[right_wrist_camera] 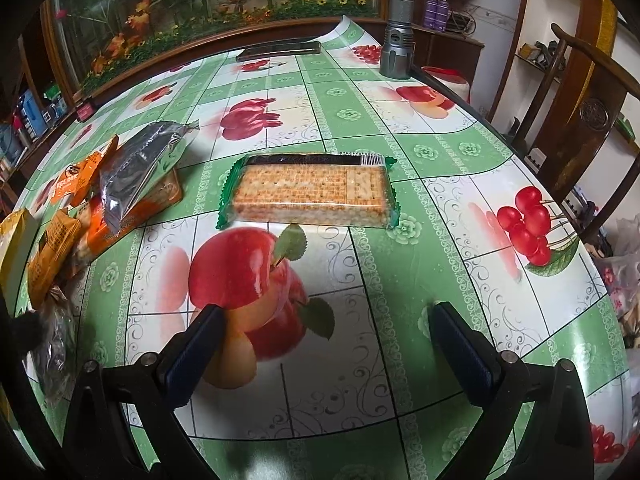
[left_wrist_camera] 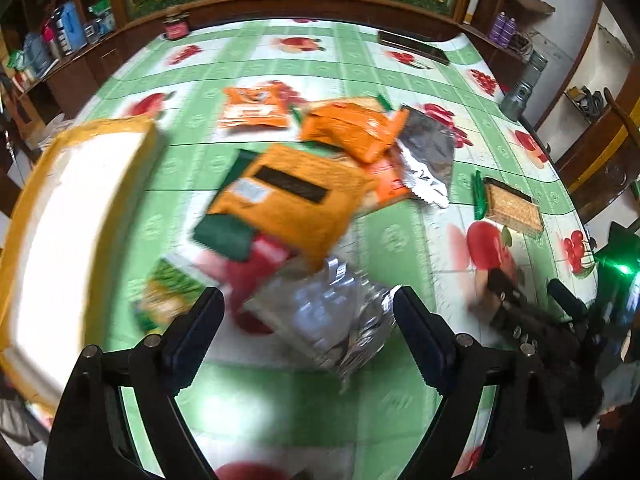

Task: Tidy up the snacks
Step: 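Move both tools over the snack pile beside the white tray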

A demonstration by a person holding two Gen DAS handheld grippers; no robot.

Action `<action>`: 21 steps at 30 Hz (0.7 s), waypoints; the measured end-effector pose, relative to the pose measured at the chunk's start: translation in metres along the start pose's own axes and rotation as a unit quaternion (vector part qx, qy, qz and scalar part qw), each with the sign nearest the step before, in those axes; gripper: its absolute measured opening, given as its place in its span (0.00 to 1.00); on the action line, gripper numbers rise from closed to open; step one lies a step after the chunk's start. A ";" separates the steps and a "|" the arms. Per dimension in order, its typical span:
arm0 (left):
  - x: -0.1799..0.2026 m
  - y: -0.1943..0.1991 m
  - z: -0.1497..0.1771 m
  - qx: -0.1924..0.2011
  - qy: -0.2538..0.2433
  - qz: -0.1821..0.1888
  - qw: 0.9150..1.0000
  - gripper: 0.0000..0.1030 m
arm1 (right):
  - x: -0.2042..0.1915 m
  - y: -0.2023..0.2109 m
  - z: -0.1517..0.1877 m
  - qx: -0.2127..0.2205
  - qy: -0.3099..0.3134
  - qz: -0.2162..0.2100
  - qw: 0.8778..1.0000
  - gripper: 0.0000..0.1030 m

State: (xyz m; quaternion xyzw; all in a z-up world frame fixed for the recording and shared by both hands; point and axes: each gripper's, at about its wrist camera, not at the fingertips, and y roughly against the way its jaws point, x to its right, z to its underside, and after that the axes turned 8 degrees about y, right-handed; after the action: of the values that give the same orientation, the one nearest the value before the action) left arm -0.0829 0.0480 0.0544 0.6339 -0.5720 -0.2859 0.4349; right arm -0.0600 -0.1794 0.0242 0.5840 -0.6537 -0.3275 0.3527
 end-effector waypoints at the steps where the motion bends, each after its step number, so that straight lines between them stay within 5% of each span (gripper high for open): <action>1: -0.007 0.005 0.000 -0.008 0.008 0.006 1.000 0.79 | 0.000 0.000 0.000 0.000 0.000 0.000 1.000 1.00; 21: -0.036 0.053 -0.012 0.045 -0.047 -0.076 0.995 0.79 | -0.004 0.003 0.003 0.005 0.001 0.009 1.000 1.00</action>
State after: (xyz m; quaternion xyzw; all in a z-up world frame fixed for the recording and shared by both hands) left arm -0.1042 0.0873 0.1014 0.6802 -0.5545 -0.3215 0.3556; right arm -0.0642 -0.1747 0.0247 0.5803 -0.6598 -0.3208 0.3536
